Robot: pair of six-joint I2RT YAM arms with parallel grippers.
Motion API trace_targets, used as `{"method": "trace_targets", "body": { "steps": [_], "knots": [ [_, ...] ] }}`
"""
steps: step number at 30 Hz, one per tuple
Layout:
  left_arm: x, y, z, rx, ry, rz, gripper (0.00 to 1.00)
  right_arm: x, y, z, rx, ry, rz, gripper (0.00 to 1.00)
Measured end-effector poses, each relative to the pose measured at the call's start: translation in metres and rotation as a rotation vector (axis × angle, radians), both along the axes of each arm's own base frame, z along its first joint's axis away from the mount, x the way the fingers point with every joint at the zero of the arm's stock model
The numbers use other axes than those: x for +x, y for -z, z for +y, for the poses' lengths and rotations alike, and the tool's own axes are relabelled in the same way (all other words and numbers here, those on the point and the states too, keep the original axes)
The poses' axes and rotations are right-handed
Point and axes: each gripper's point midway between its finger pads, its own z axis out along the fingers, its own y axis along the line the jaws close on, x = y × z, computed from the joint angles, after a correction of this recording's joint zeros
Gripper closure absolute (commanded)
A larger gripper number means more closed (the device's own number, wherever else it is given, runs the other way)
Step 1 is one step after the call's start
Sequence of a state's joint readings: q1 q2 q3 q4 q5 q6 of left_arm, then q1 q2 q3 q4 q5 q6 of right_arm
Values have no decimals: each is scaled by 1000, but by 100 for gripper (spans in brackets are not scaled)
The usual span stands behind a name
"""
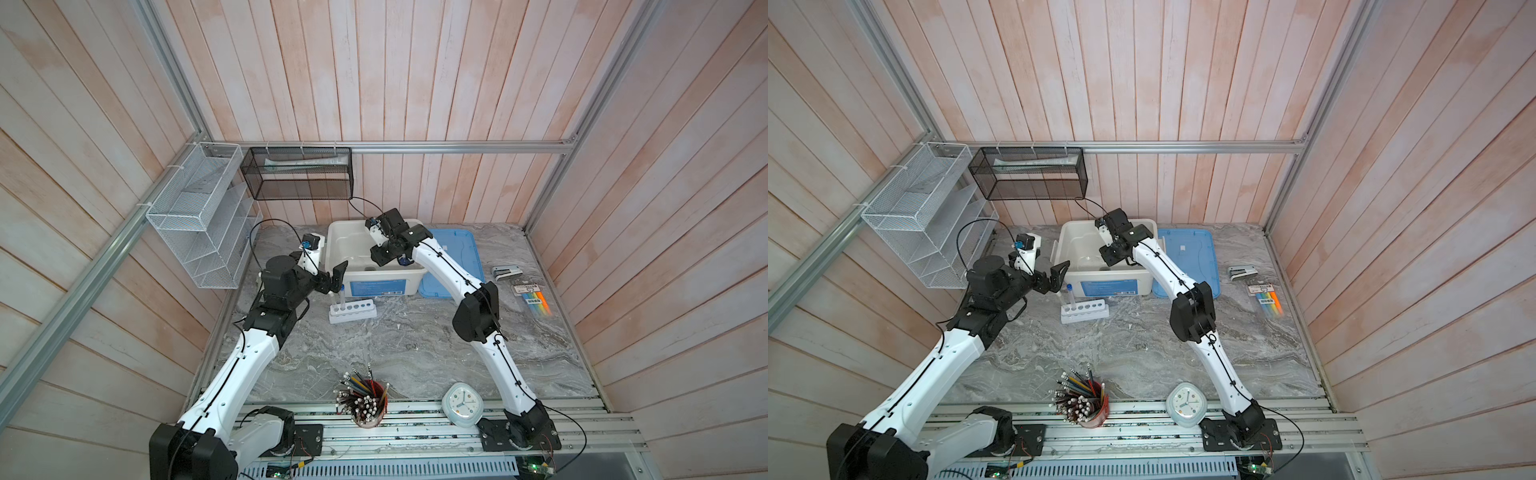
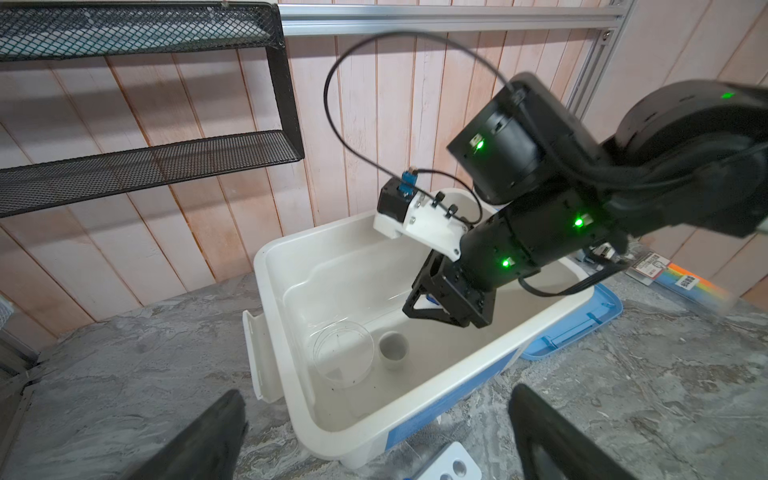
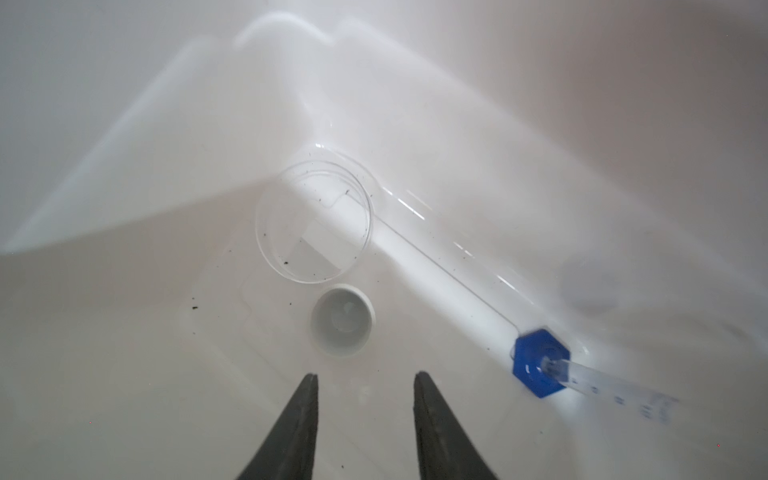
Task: Organize the chemistry lab equipment
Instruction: 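Open the right gripper and lift it out of the tub, then move the right gripper over the clear plastic beaker on the table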
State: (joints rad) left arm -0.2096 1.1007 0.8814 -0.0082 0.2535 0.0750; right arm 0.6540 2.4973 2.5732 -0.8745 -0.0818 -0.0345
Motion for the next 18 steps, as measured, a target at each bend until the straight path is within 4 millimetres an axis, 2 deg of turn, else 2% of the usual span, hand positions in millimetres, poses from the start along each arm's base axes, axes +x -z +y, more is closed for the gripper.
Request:
{"method": "trace_targets", "body": {
  "steps": [5,10,14,18],
  "knots": [
    [-1,-2,0,0,0,-4,0,-6,-56,-7,46,7,-73,60],
    [-3,-5,2,-1,-7,-13,0,-28,-93,-28,30,19,-82,61],
    [-6,-16,5,-5,-19,-41,0,-68,-108,-64,-33,55,-41,61],
    [-6,-30,2,-28,-6,-60,0,-123,-109,-119,-91,152,5,61]
  ]
}}
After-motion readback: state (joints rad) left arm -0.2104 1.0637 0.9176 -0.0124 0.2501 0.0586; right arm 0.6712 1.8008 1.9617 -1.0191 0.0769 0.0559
